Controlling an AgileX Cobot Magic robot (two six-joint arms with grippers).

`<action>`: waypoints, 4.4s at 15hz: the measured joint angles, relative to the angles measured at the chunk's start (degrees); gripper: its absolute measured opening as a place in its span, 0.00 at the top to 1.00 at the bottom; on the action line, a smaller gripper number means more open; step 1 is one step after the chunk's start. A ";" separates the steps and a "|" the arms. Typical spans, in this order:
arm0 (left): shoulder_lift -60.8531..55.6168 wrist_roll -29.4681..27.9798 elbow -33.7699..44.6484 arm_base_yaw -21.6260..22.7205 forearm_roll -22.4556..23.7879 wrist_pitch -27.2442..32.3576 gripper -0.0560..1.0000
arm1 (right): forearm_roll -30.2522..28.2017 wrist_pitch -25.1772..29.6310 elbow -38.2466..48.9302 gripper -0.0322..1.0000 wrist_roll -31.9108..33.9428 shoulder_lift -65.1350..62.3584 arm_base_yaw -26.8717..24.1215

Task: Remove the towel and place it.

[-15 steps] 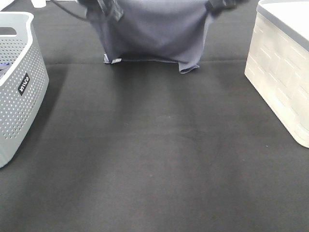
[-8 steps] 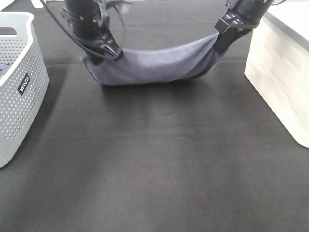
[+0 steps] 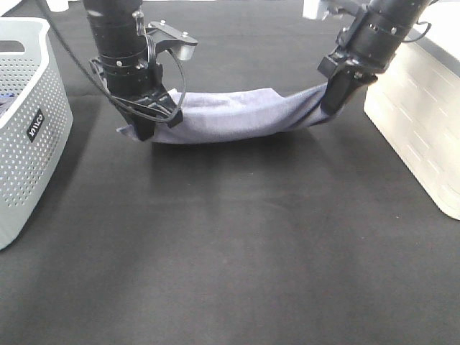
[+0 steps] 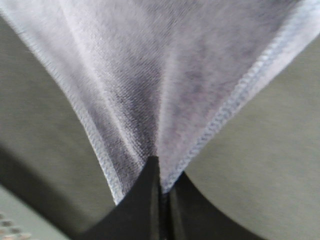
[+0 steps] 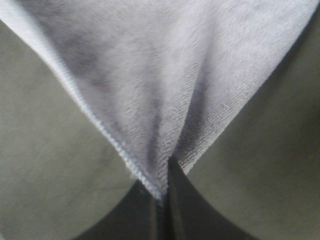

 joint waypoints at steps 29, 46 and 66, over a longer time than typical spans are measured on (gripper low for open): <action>-9.17 10.49 26.30 -4.07 -4.41 -0.40 0.95 | 0.63 -11.29 42.97 0.92 -3.27 -11.29 4.76; -9.28 13.58 32.77 -4.07 -3.21 -0.46 0.90 | 6.70 -13.52 50.65 0.42 -5.61 -11.29 4.76; -20.00 -14.04 33.12 -2.92 2.23 -0.06 0.51 | 3.61 -35.47 52.31 0.37 17.53 -19.77 12.95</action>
